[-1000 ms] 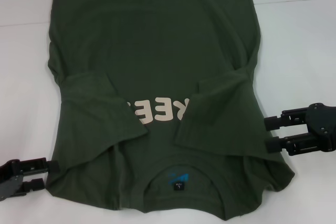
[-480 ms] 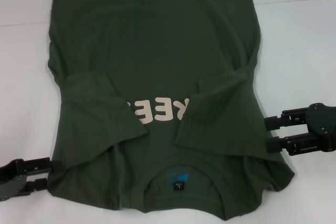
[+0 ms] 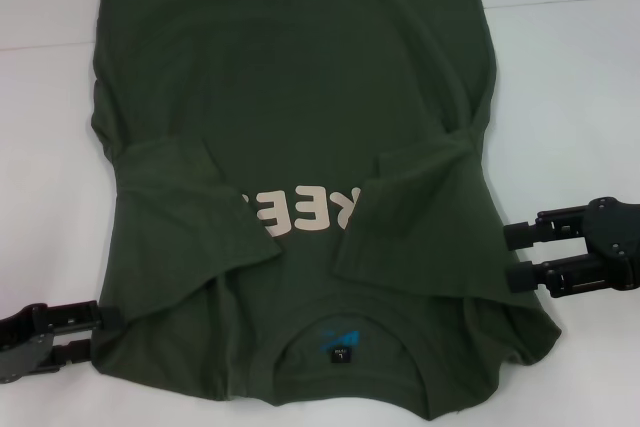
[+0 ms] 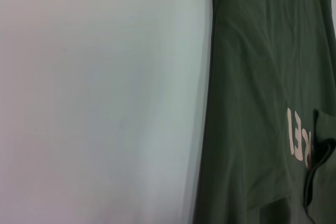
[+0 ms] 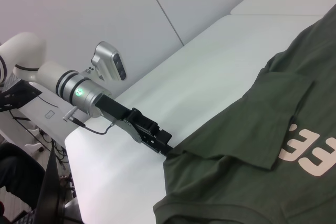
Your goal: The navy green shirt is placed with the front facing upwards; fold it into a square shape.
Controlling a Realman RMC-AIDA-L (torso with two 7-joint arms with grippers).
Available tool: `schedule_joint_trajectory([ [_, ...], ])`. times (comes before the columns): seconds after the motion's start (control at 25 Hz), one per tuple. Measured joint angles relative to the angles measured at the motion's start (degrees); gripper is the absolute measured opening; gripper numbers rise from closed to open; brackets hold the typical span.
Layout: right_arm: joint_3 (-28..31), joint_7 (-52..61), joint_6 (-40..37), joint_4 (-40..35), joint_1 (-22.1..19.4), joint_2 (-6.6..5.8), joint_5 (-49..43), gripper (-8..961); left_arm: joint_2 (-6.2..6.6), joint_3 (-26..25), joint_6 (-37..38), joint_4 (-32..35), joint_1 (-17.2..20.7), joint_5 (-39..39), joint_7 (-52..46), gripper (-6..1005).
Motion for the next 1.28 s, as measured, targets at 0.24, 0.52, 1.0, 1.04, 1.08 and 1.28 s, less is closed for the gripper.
schedule_joint_trajectory([
  [0.24,0.00,0.00,-0.02,0.00,0.05,0.09,0.00,763,0.01,-0.08,-0.11,0.02,0.01,-0.01,-0.13,763],
  [0.52,0.00,0.00,-0.10,0.00,0.02,0.09,0.00,762,0.02,-0.33,-0.32,0.22,0.10,-0.06,-0.24,769],
  [1.0,0.00,0.00,-0.09,0.00,0.00,0.09,0.07,762,0.02,-0.04,-0.41,-0.04,-0.05,-0.07,-0.29,769],
  [1.04,0.00,0.00,-0.08,0.00,0.01,0.09,0.10,762,0.02,-0.04,-0.40,-0.05,-0.03,-0.07,-0.29,769],
  [1.08,0.00,0.00,-0.08,0.00,0.02,0.09,0.11,762,0.01,-0.04,-0.36,-0.05,0.01,-0.08,-0.29,770],
  [1.28,0.00,0.00,-0.08,0.00,0.19,0.09,0.15,761,0.00,-0.02,-0.06,-0.07,0.18,-0.06,-0.29,768],
])
